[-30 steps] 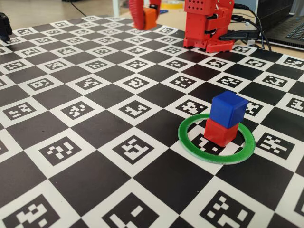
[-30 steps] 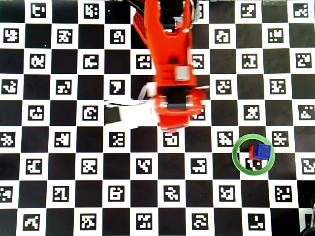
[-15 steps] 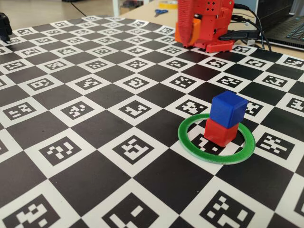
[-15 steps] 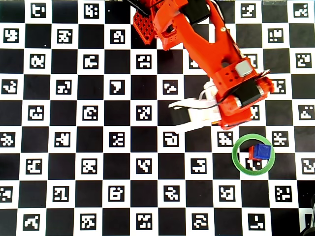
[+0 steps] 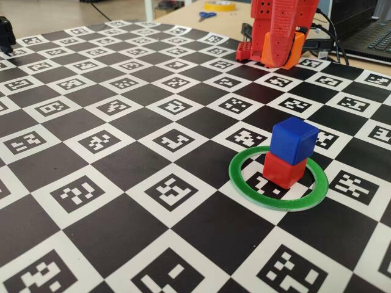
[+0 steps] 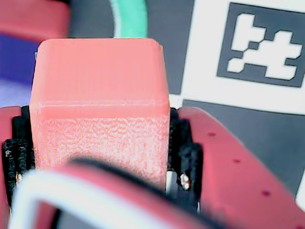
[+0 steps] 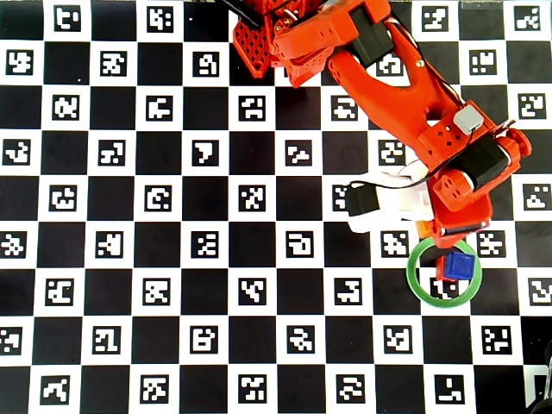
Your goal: Grab the red cube then put it in the green circle then put the blue cube on top and finally the orange cube on top
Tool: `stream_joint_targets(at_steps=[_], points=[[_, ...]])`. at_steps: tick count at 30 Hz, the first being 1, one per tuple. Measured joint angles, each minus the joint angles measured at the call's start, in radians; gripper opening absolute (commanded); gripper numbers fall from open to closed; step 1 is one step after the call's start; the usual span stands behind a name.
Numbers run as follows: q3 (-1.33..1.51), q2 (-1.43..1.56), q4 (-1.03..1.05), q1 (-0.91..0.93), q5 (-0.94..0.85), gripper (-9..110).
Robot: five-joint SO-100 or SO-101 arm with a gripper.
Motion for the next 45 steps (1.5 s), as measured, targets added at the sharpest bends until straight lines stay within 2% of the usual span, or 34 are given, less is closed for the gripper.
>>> stream_joint_targets(at_steps=[12, 25, 45], points=[[-0.319, -0.192, -0.017, -0.025, 0.132, 10], [-0.416, -0.35, -0.041, -0.055, 0.158, 10], [-0.428, -0.4, -0.041, -0.034, 0.161, 11]])
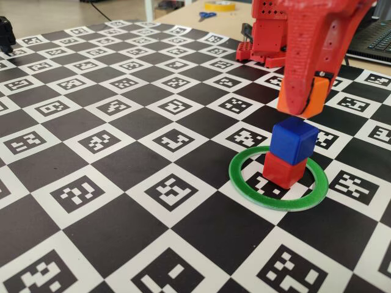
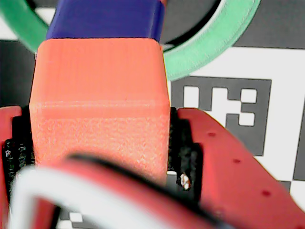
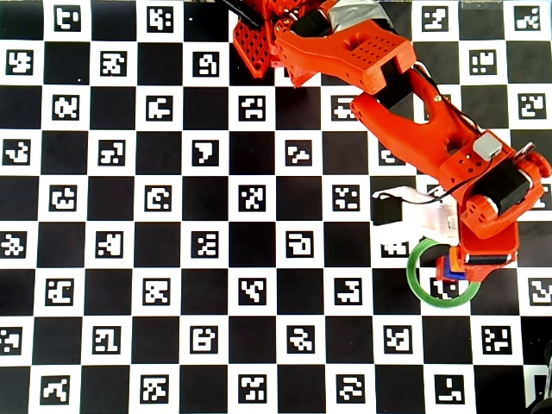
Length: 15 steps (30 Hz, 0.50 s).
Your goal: Grab the red cube then put it in the green circle then put the blue cube on top and finally the orange cube on top
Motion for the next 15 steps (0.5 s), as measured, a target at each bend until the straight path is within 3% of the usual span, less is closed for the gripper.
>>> stream_joint_targets(at_steps=[15], points=[[-0.034, -0.005, 0.0, 0.002, 0.0, 11]])
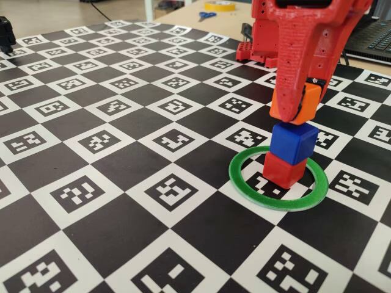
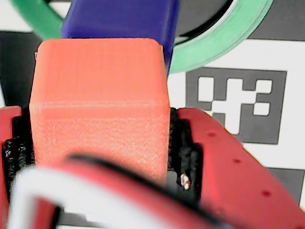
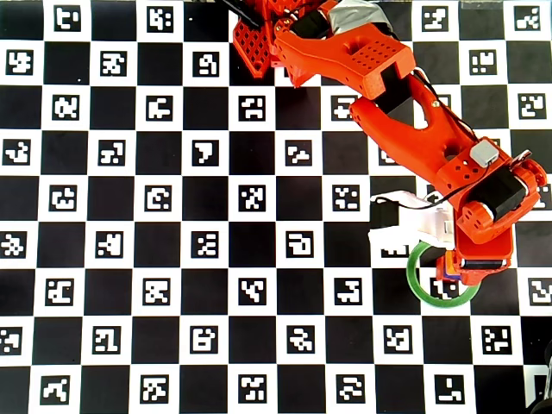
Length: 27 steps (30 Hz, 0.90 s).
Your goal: Grab the red cube then put it in the green circle then put the blue cube on top and finally the orange cube on top
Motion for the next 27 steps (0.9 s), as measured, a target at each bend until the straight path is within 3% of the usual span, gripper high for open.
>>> stream_joint_targets(at_steps=[27], points=[[-0.005, -0.025, 0.0, -0.011, 0.0, 11]])
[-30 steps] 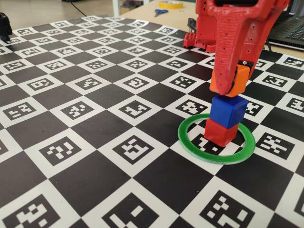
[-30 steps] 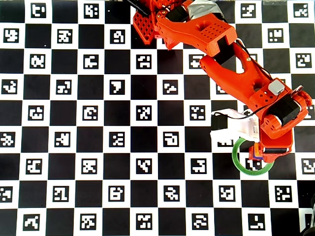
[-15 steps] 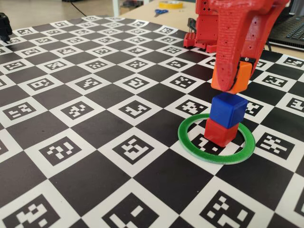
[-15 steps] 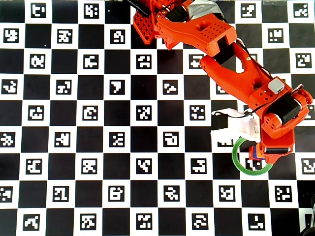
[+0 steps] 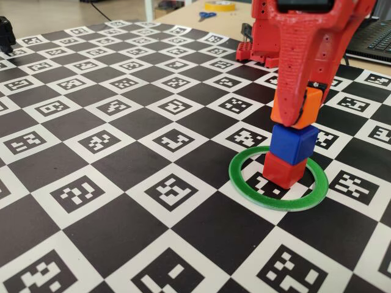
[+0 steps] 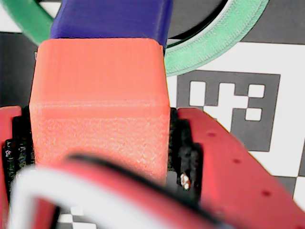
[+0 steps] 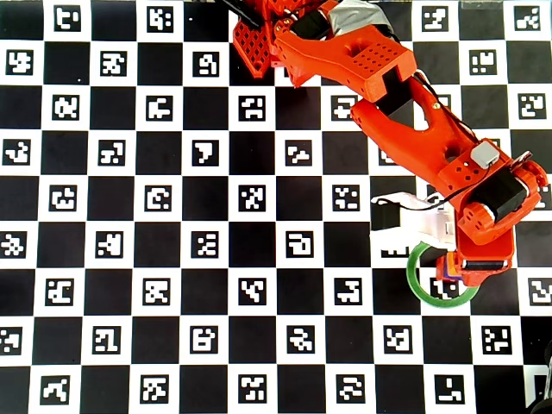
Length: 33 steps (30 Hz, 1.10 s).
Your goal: Grab the red cube then put it in the green circle then put the blue cube on top and finally the orange cube on top
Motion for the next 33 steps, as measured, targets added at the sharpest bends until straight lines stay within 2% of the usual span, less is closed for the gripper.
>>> stream_joint_targets(at_steps=[3, 6, 8, 19, 33], points=[[0.0, 0.0, 0.0, 0.0, 0.002, 16], [0.0, 0.0, 0.0, 0.0, 0.011, 33], [0.0, 0.0, 0.0, 0.0, 0.02, 40], [-0.003, 0.0, 0.0, 0.0, 0.021, 45], [0.086, 0.055, -0.005, -0.009, 0.014, 45]])
